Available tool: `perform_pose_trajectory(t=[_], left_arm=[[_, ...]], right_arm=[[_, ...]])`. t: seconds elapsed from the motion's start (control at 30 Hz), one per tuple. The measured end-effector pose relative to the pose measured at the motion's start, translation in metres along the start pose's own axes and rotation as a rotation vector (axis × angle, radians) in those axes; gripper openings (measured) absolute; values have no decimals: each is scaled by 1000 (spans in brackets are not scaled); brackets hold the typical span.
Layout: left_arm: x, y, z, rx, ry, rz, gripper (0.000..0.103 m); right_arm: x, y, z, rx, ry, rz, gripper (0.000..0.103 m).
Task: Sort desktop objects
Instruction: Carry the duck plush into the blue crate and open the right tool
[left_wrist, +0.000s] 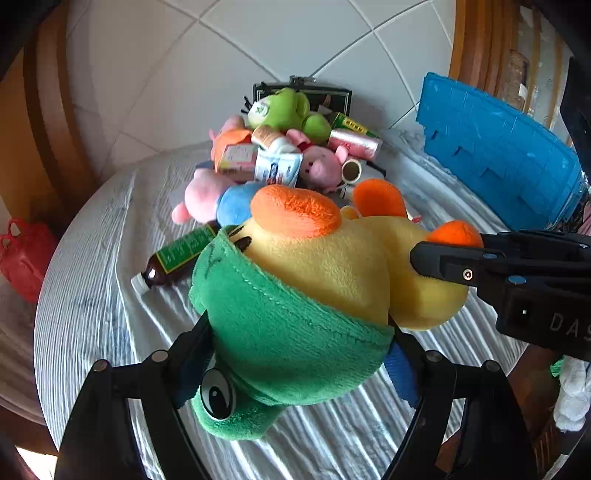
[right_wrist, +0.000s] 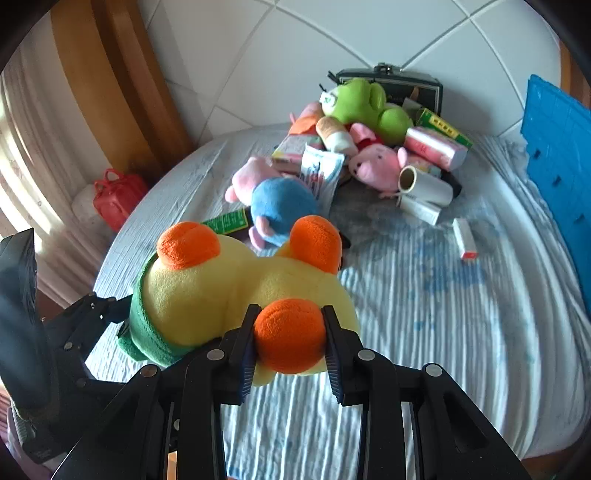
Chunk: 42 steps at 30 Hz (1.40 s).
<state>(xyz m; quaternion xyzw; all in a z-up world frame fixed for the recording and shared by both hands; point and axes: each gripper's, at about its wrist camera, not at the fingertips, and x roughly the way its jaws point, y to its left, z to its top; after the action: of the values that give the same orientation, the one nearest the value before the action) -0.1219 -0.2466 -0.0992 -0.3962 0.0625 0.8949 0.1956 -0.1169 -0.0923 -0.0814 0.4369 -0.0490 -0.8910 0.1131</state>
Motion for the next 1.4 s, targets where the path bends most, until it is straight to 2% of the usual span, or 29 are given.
perform_pose_trajectory(t=[0.17, 0.37, 0.6, 0.9, 1.07, 1.2, 1.4], left_arm=[[-14, -29, 32, 26, -88, -34, 81], [-18, -85, 77, 73, -174, -70, 81], [-11, -180, 151, 118, -275, -123, 81], [11, -338, 253, 191, -365, -245, 82], [39, -427, 298, 241, -332, -334, 83], [54, -496, 324, 324, -313, -354, 83], [89, -569, 353, 419, -181, -395, 83]], right_arm=[[-42, -17, 15, -16, -100, -47, 31], [-87, -64, 31, -11, -209, -96, 31], [-143, -156, 62, -11, -325, -165, 31], [-228, -302, 96, 11, -448, -300, 32], [-266, -387, 107, 76, -463, -359, 32], [-286, -445, 107, 139, -473, -419, 32], [-303, -522, 98, 265, -439, -441, 32]])
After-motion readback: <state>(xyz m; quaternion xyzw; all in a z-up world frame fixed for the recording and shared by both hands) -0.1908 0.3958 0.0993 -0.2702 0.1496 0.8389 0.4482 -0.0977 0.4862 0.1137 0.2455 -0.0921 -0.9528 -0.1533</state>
